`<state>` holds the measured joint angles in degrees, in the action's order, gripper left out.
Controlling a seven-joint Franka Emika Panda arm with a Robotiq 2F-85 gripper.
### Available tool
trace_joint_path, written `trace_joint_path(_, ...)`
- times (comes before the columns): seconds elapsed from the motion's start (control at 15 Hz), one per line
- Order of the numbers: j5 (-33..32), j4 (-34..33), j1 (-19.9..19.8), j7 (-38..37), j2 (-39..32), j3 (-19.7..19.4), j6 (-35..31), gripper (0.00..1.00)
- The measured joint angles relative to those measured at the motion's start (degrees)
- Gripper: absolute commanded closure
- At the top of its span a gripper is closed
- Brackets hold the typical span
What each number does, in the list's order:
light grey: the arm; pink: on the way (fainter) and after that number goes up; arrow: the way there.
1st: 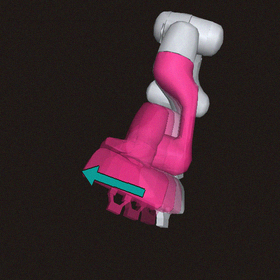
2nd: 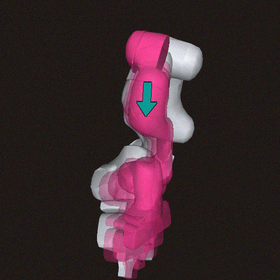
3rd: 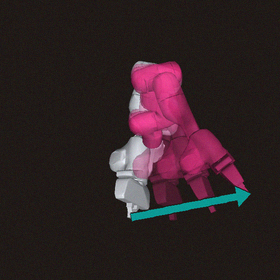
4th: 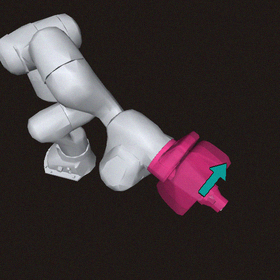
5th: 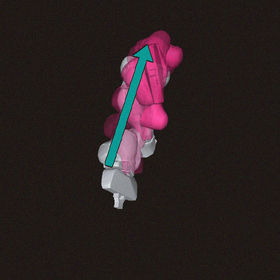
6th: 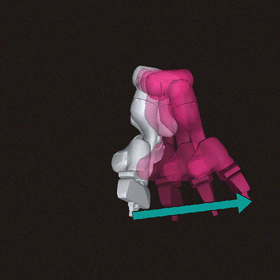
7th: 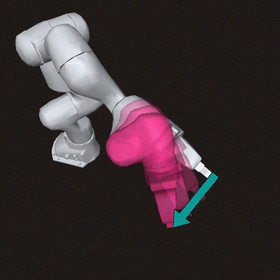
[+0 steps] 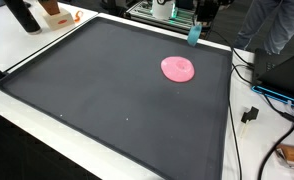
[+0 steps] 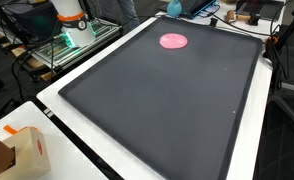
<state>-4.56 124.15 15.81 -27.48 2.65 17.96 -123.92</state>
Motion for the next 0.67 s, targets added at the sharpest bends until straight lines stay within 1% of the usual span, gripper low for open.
trace_joint_path(0.07, -0.9, -0.1, 0.1, -0.7, 0.0, 0.2, 0.0, 0.49)
trace_joint_path(0.53, -1.0, -0.1, 0.0, -0.7, -0.1, 0.2, 0.0, 0.49)
trace_joint_path(0.6, -1.0, -0.1, 0.0, -0.7, -0.1, 0.2, 0.0, 0.74)
trace_joint_path(0.67, -1.0, -0.1, 0.0, -0.7, -0.1, 0.2, 0.0, 0.74)
